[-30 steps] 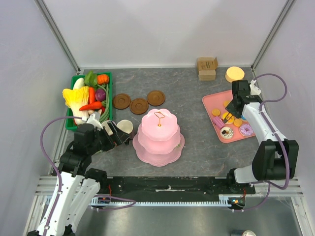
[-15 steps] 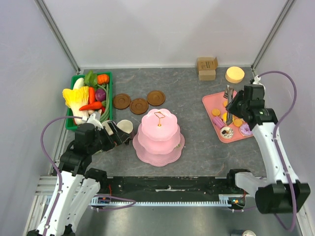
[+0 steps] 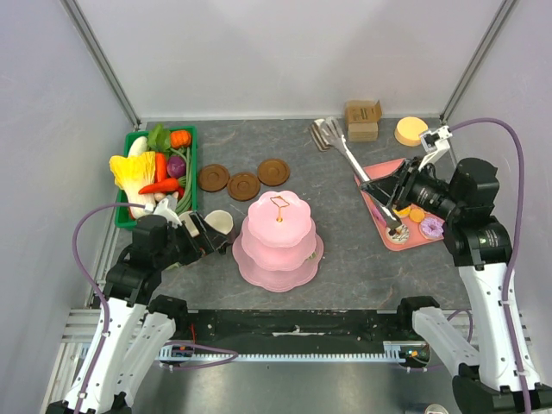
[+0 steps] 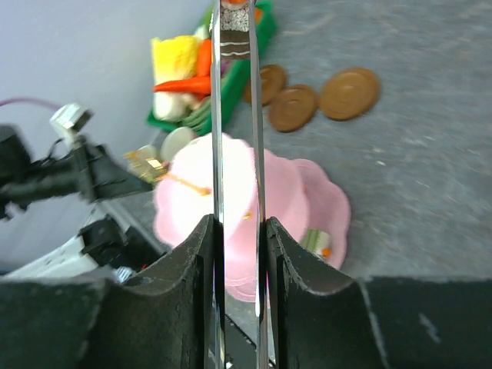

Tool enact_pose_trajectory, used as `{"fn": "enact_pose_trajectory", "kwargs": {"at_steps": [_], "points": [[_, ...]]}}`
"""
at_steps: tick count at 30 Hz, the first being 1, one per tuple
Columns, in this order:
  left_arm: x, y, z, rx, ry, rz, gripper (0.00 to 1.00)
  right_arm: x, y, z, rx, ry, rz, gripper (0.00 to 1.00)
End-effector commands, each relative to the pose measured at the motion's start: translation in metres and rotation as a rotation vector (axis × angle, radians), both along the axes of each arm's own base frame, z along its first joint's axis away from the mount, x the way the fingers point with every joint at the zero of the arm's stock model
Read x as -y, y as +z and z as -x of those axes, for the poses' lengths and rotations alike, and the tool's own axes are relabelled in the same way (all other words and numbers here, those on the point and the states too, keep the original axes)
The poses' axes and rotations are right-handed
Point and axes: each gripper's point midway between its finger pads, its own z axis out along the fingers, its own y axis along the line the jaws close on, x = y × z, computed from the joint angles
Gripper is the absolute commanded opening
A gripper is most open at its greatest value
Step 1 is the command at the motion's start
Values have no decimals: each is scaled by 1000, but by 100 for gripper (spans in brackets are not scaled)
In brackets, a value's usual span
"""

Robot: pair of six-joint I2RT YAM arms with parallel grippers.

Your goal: Serve the afternoon tea

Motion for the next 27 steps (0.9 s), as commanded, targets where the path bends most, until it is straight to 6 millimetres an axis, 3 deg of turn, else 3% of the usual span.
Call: {"fn": "enact_pose_trajectory", "kwargs": {"at_steps": [1, 7, 10, 14, 17, 20, 27], "points": [[-2, 3, -6, 40, -4, -21, 99, -35, 55, 36, 180, 253, -53, 25], [-4, 3, -7, 34, 6, -30, 99, -88, 61, 55, 165, 438, -65, 24], [-5, 2, -7, 26, 14, -34, 99, -118, 62, 73, 178, 529, -51, 24], [-7, 1, -8, 17, 28, -45, 99, -155, 42, 102, 156, 612, 47, 23], [-9, 0, -8, 12, 37, -52, 99, -172, 11, 121, 123, 634, 160, 23], [-10, 0, -7, 8, 46, -52, 99, -171, -23, 133, 86, 613, 265, 22], [-11, -2, -8, -3, 51, -57, 99, -144, -95, 155, -14, 618, 401, 22]]}}
